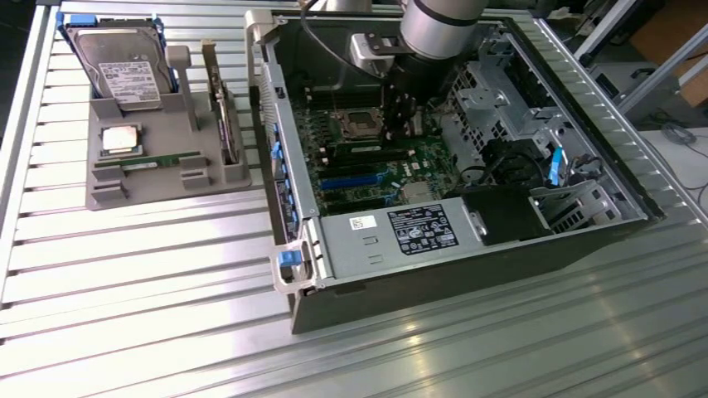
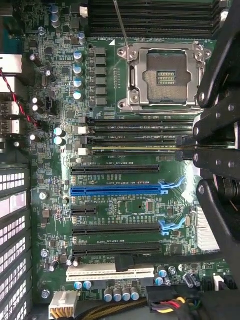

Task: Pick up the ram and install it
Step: 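Insert the ram into the slot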

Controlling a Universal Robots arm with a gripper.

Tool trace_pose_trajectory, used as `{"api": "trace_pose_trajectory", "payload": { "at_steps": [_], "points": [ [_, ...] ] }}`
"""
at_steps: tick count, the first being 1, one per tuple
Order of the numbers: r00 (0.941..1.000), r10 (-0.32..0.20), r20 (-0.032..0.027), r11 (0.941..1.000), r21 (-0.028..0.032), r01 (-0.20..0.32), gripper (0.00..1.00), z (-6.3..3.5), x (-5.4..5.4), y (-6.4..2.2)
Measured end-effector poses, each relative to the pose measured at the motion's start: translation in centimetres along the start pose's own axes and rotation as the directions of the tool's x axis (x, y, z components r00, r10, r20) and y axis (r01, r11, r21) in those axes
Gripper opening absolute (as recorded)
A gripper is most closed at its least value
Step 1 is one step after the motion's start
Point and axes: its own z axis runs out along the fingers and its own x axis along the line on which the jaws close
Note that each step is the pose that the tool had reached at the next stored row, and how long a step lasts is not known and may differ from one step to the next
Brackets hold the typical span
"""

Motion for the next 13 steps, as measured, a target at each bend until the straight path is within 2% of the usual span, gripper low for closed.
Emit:
{"api": "trace_pose_trajectory", "payload": {
  "at_steps": [6,13],
  "points": [
    [1.0,0.0,-0.0032,1.0,0.0,0.0,0.12,0.36,0.01,0.2],
    [1.0,0.0,-0.0041,1.0,0.0,0.0,0.12,0.71,0.01,0.27]
  ]
}}
